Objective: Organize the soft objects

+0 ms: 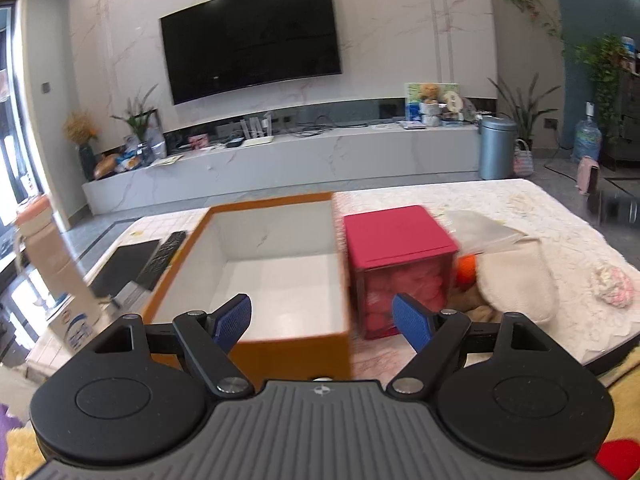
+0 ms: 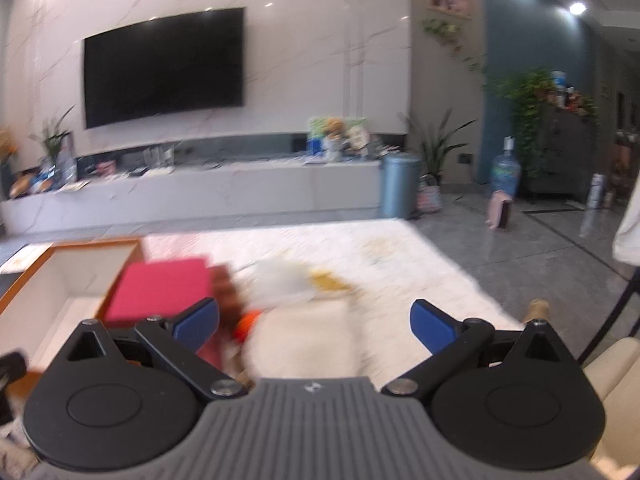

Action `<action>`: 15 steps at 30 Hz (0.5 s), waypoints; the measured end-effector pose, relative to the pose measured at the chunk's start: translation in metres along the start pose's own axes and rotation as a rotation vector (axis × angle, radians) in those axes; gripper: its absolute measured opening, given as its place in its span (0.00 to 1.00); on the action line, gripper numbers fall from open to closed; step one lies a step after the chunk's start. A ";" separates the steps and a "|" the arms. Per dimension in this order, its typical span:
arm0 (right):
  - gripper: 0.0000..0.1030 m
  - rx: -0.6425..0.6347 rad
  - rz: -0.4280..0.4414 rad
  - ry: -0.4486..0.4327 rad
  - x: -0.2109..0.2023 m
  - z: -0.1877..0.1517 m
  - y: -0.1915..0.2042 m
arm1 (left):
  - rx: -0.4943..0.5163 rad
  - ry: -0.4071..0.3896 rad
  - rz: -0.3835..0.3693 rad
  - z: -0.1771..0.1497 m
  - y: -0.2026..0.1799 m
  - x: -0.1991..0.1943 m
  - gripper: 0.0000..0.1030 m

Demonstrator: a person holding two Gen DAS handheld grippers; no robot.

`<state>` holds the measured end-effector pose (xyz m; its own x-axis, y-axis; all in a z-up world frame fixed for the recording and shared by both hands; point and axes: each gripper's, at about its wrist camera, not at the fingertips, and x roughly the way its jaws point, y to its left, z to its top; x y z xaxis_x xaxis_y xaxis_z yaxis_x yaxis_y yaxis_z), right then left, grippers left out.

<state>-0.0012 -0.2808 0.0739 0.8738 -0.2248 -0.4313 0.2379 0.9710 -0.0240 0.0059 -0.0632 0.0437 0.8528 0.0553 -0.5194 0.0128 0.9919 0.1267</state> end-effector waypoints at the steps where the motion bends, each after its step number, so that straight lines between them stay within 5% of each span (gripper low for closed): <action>1: 0.97 0.005 -0.023 -0.004 0.003 0.008 -0.010 | 0.008 0.001 -0.014 0.003 -0.006 0.001 0.92; 8: 0.97 0.122 -0.084 -0.052 0.015 0.054 -0.074 | 0.032 0.011 -0.123 0.035 -0.059 0.023 0.92; 15: 0.98 0.369 -0.182 -0.094 0.023 0.070 -0.127 | -0.035 0.063 -0.232 0.051 -0.103 0.055 0.94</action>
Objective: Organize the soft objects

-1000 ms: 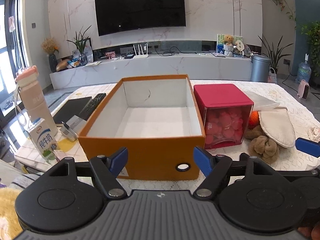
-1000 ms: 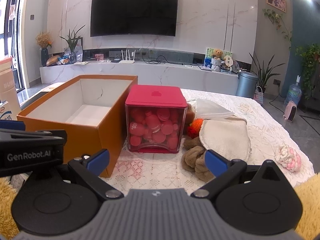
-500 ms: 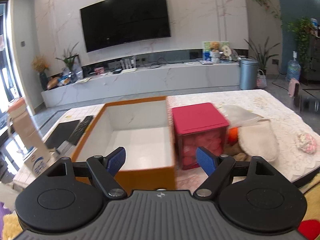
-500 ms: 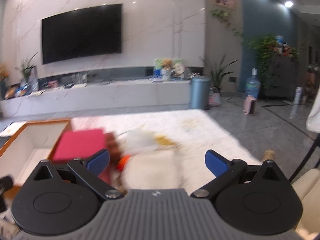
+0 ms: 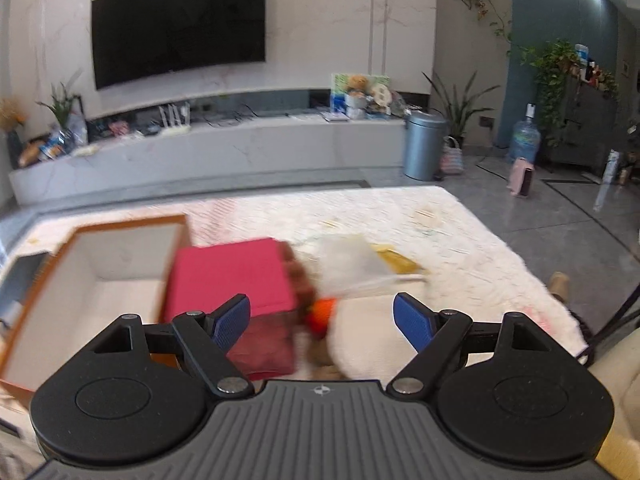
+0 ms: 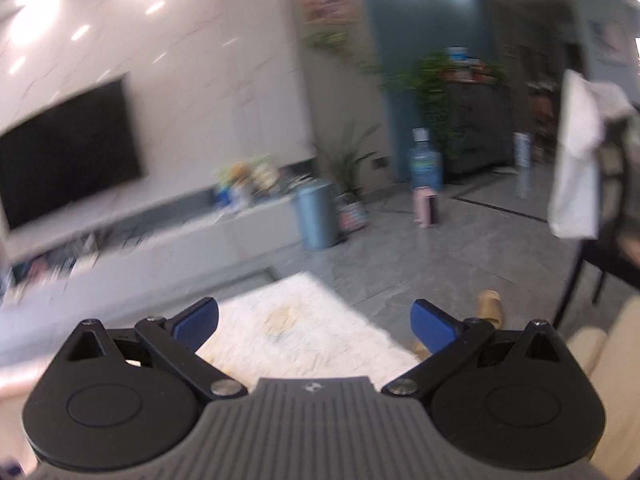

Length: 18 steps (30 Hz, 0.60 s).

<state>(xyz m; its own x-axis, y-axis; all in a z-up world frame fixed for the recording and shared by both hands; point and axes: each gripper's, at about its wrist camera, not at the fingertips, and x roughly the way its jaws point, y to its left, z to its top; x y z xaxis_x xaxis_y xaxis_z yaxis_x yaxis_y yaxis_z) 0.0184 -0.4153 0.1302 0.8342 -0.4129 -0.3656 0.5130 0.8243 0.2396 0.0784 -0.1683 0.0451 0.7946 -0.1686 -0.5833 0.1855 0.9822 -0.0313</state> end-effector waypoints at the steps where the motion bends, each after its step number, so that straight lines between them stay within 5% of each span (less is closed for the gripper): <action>1: 0.98 0.037 -0.017 -0.011 0.000 -0.001 -0.007 | -0.017 0.013 -0.016 -0.003 -0.003 0.007 0.94; 7: 0.98 0.044 -0.093 0.039 0.021 -0.049 -0.020 | -0.142 0.081 -0.102 -0.039 -0.019 0.053 0.94; 9: 0.98 0.023 -0.088 0.084 0.035 -0.058 -0.028 | -0.059 0.081 -0.138 -0.053 -0.029 0.061 0.94; 14: 0.98 -0.013 -0.184 0.114 0.046 -0.068 -0.041 | 0.177 0.071 -0.039 -0.073 -0.062 0.067 0.94; 18: 0.98 -0.019 -0.219 0.160 0.062 -0.075 -0.052 | 0.230 0.102 -0.123 -0.074 -0.074 0.074 0.94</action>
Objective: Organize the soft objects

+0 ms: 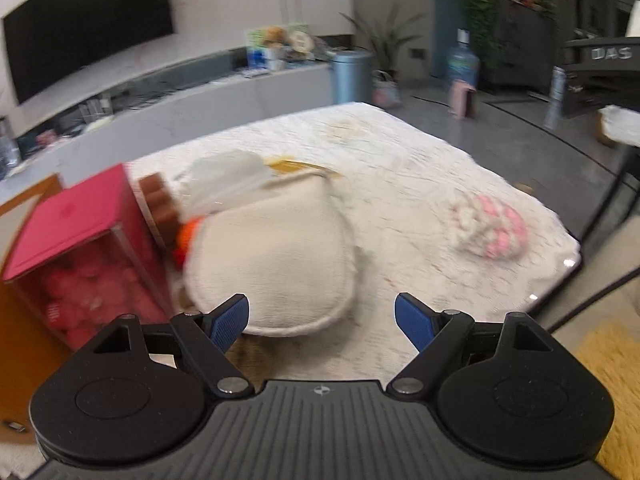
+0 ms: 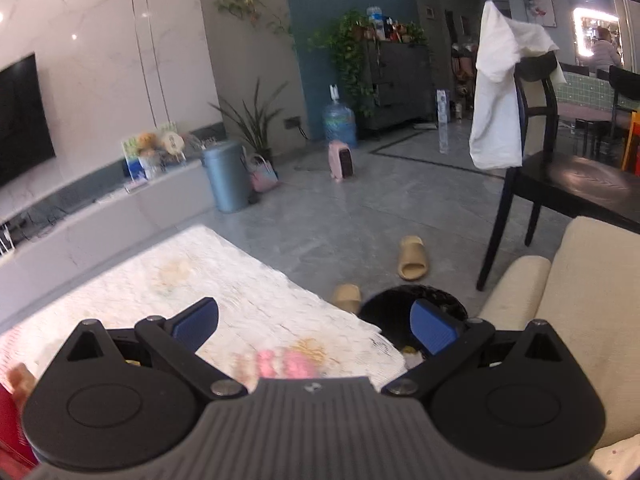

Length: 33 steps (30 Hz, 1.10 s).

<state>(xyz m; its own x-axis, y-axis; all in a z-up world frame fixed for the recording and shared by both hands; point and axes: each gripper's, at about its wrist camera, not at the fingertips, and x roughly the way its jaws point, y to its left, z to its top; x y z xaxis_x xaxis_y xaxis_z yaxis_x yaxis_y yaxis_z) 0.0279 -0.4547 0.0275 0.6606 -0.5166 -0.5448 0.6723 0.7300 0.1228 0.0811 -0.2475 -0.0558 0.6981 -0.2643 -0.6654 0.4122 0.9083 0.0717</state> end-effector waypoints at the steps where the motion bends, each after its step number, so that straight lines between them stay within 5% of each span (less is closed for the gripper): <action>1: 0.98 0.011 0.004 0.020 0.005 -0.001 -0.001 | 0.016 0.012 -0.005 0.000 -0.003 0.003 0.94; 5: 0.98 0.034 0.032 0.065 0.015 -0.005 -0.012 | 0.134 0.026 0.041 -0.008 -0.020 0.016 0.94; 11: 0.98 0.039 0.002 0.174 0.038 -0.012 -0.010 | 0.396 -0.056 0.325 -0.027 -0.047 0.043 0.94; 13: 0.98 0.056 -0.007 0.192 0.041 -0.013 -0.013 | 0.431 -0.070 0.352 -0.032 -0.049 0.050 0.93; 21: 0.98 0.083 -0.028 0.265 0.053 -0.017 -0.013 | 0.220 -0.188 0.299 -0.027 -0.022 0.041 0.72; 25: 0.98 0.115 0.013 0.292 0.057 -0.018 -0.013 | 0.108 -0.209 0.260 -0.021 -0.003 0.035 0.72; 30: 0.98 0.150 0.024 0.315 0.059 -0.019 -0.015 | 0.028 -0.259 0.368 -0.015 0.011 0.026 0.80; 33: 0.98 0.153 0.015 0.315 0.058 -0.019 -0.014 | 0.086 -0.276 0.411 -0.016 0.009 0.027 0.88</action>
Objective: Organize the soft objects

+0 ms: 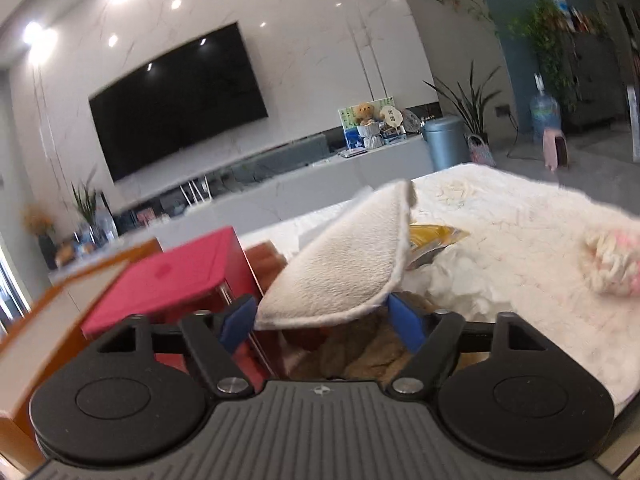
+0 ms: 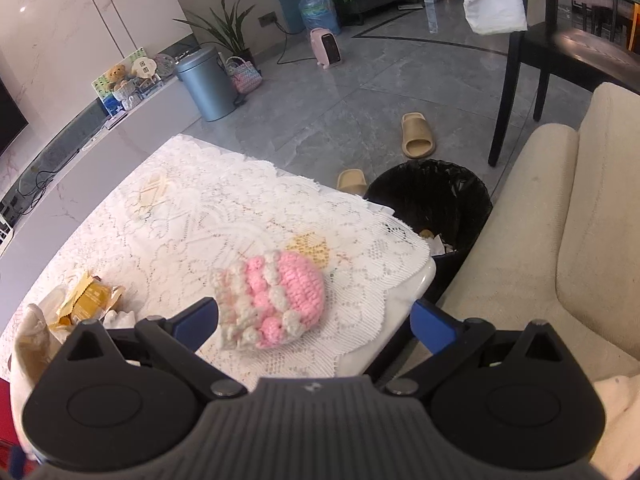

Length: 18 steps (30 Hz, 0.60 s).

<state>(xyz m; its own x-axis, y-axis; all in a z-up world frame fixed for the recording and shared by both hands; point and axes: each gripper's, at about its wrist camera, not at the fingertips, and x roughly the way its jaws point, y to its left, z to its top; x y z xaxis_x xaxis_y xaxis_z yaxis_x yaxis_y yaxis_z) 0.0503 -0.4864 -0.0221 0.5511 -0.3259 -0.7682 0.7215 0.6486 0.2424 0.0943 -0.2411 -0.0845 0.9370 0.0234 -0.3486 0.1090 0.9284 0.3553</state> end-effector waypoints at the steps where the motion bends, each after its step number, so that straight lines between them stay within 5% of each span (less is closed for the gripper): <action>1: 0.98 -0.001 -0.001 0.000 0.000 0.000 0.000 | 0.030 -0.001 0.024 0.000 -0.004 0.001 0.86; 7: 0.98 -0.054 -0.019 0.014 0.005 -0.001 0.009 | 0.079 -0.011 0.084 0.012 -0.011 0.016 0.84; 12: 0.98 -0.080 -0.035 0.053 0.017 -0.001 0.015 | 0.142 -0.048 0.058 0.023 -0.015 0.024 0.84; 14: 0.98 -0.094 -0.036 0.066 0.021 -0.001 0.017 | 0.168 -0.070 0.027 0.020 -0.015 0.022 0.73; 18: 0.98 -0.022 0.045 0.061 0.026 -0.002 0.015 | 0.111 0.002 -0.027 0.009 -0.009 0.026 0.34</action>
<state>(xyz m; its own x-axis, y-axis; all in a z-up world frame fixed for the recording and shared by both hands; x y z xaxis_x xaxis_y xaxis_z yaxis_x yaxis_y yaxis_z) 0.0749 -0.4837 -0.0389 0.5559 -0.2535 -0.7917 0.6864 0.6772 0.2651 0.1209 -0.2520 -0.0886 0.9325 -0.0002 -0.3611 0.1705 0.8818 0.4398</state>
